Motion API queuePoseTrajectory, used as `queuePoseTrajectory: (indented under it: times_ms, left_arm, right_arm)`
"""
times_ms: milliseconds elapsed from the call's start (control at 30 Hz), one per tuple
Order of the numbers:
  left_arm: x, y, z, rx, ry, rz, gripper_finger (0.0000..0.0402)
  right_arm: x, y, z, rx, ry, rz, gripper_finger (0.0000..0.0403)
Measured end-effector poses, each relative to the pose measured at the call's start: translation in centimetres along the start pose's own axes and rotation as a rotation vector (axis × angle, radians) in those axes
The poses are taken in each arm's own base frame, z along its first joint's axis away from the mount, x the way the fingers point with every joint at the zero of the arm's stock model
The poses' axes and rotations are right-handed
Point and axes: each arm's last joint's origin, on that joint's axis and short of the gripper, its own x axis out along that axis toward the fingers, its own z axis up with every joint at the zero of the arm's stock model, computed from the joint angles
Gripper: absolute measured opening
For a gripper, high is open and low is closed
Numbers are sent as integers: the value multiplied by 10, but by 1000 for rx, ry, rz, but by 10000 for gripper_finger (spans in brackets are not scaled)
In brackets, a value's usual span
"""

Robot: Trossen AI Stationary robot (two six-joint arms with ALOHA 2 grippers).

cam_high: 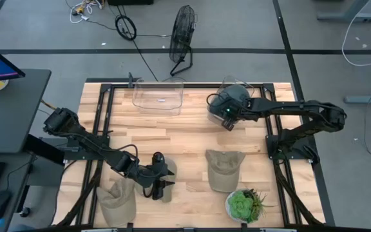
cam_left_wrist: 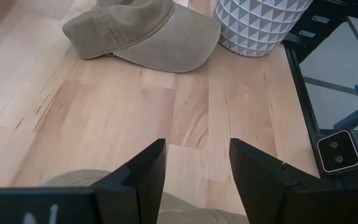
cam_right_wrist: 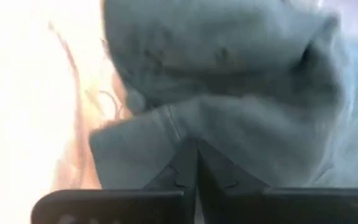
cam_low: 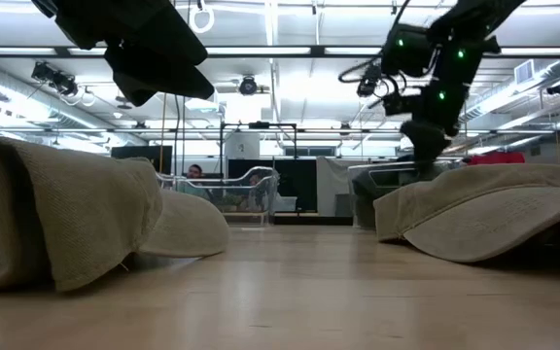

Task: Pick & Place hat
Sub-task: Put the black cap into the right transparent bin, then put the right brown cap into the left transparent bin

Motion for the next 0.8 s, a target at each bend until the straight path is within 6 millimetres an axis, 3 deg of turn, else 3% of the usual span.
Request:
queuePoseTrajectory:
  times_ms: [233, 467, 633, 800]
  left_arm:
    - [0, 0, 0, 0, -2, 1, 181]
    - [-3, -1, 4, 16, -13, -6, 181]
    - [-3, -2, 6, 27, -17, -8, 181]
    - [-3, -2, 6, 26, -18, -8, 181]
  right_arm:
    - [-34, 8, 24, -124, -85, -27, 37]
    - [-66, 25, 36, -204, -160, -1, 109]
    - [-86, 57, 27, -275, -200, 174, 161]
    - [-111, 100, 4, -331, -211, 429, 188]
